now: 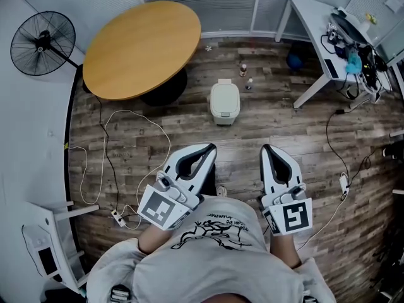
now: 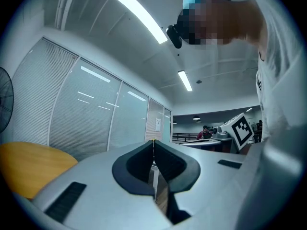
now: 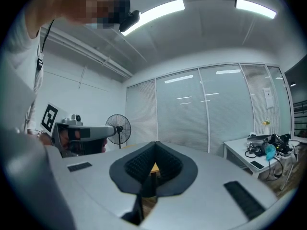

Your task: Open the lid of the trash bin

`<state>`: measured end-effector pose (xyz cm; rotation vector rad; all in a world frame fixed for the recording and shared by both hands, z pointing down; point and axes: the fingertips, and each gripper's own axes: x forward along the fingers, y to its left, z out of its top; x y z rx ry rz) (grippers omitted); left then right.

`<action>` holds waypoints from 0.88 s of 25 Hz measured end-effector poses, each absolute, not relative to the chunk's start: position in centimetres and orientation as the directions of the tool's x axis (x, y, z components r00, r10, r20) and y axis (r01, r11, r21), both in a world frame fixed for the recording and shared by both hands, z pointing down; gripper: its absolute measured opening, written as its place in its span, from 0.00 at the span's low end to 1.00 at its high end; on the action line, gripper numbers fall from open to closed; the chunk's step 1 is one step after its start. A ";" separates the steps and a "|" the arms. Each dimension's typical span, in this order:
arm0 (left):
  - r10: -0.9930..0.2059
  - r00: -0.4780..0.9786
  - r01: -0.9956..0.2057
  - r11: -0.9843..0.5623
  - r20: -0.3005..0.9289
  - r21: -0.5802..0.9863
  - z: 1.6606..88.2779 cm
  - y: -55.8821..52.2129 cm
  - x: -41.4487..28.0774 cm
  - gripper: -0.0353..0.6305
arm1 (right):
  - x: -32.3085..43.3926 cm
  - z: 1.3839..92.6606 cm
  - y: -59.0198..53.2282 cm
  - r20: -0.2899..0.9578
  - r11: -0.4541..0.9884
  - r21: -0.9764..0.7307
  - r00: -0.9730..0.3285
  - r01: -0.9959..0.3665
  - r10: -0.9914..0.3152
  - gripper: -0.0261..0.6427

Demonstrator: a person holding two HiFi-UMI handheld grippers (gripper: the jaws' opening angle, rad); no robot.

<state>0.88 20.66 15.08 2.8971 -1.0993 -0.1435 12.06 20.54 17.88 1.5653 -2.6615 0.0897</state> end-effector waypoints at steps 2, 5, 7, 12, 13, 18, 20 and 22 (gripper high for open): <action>-0.662 0.746 -0.658 -0.750 -0.077 0.070 15.1 19.4 0.8 0.08 | 11.9 17.9 19.3 0.074 0.485 -0.020 -0.485 -0.875 -0.872 0.05; -0.659 0.748 -0.656 -0.752 -0.077 0.071 15.3 17.3 0.6 0.08 | 11.6 18.0 17.3 0.080 0.487 -0.015 -0.486 -0.873 -0.870 0.05; -0.660 0.747 -0.656 -0.752 -0.080 0.072 15.3 15.6 0.3 0.08 | 11.3 18.1 15.7 0.087 0.490 -0.011 -0.489 -0.871 -0.868 0.05; -0.659 0.747 -0.654 -0.752 -0.086 0.079 15.3 11.0 -0.8 0.08 | 10.0 18.1 11.2 0.100 0.497 0.000 -0.494 -0.868 -0.863 0.05; -0.658 0.748 -0.653 -0.753 -0.085 0.080 15.3 10.0 -0.9 0.08 | 9.8 18.0 10.2 0.103 0.498 0.002 -0.496 -0.867 -0.862 0.05; -0.657 0.749 -0.651 -0.754 -0.088 0.086 15.2 4.8 -2.0 0.08 | 8.7 17.7 4.9 0.114 0.503 0.012 -0.499 -0.864 -0.859 0.05; -0.659 0.747 -0.653 -0.752 -0.084 0.090 15.3 2.6 -2.5 0.08 | 8.3 17.6 2.7 0.116 0.504 0.015 -0.500 -0.863 -0.858 0.05; -0.659 0.747 -0.653 -0.752 -0.083 0.091 15.3 0.3 -2.9 0.08 | 7.8 17.6 0.3 0.118 0.505 0.015 -0.500 -0.863 -0.858 0.05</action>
